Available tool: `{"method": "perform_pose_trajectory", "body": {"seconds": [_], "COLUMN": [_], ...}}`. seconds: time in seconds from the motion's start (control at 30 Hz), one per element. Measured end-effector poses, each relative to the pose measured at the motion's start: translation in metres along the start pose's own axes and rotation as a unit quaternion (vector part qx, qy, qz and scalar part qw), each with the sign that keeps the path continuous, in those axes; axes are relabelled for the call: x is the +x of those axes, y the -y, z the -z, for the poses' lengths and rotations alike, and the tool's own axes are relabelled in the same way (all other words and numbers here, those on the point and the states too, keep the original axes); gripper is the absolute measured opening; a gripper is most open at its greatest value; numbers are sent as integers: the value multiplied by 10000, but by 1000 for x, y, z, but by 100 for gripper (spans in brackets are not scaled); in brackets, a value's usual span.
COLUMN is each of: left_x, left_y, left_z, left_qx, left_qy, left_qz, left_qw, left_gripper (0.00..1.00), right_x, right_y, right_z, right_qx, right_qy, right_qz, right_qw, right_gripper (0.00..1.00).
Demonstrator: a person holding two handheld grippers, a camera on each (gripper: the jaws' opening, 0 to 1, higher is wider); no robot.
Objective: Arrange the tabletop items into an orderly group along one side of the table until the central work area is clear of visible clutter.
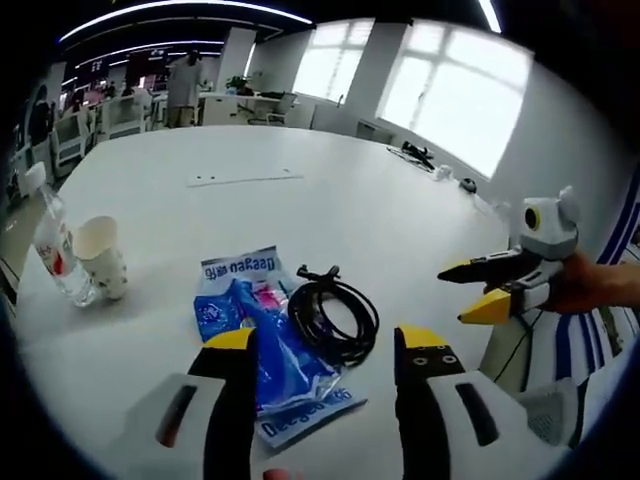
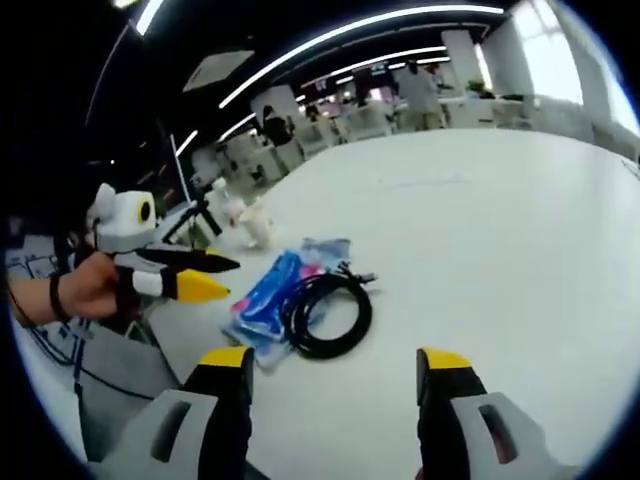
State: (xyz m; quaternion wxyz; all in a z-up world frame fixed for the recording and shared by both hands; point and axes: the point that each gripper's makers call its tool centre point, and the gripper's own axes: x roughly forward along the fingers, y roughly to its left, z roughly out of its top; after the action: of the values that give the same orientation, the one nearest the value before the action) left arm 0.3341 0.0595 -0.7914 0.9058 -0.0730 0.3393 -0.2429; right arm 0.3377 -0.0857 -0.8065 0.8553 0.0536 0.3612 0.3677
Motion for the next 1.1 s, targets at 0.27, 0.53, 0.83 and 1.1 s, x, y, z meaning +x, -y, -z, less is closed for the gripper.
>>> {"method": "perform_pose_trajectory", "body": {"seconds": [0.27,0.53,0.83,1.1], "left_x": [11,21,31,32], "left_y": [-9,-10,-10,-21], "left_z": [2,9,17,24], "left_qx": [-104,-204,-286,-439], "left_qy": [-43,-138,-259,-263], "left_qz": [-22,-42,-67,-151], "left_qw": [9999,9997,9992,9986], "left_gripper": [49,49,48,47], "right_x": [16,33,46,56], "right_y": [-8,-6,-3,-2], "right_z": [-2,-1,0,2], "right_qx": [100,252,546,735], "right_qy": [-71,-174,-245,-260], "right_qz": [5,78,204,257], "right_qw": [9999,9995,9980,9966], "right_gripper": [61,54,46,42]}}
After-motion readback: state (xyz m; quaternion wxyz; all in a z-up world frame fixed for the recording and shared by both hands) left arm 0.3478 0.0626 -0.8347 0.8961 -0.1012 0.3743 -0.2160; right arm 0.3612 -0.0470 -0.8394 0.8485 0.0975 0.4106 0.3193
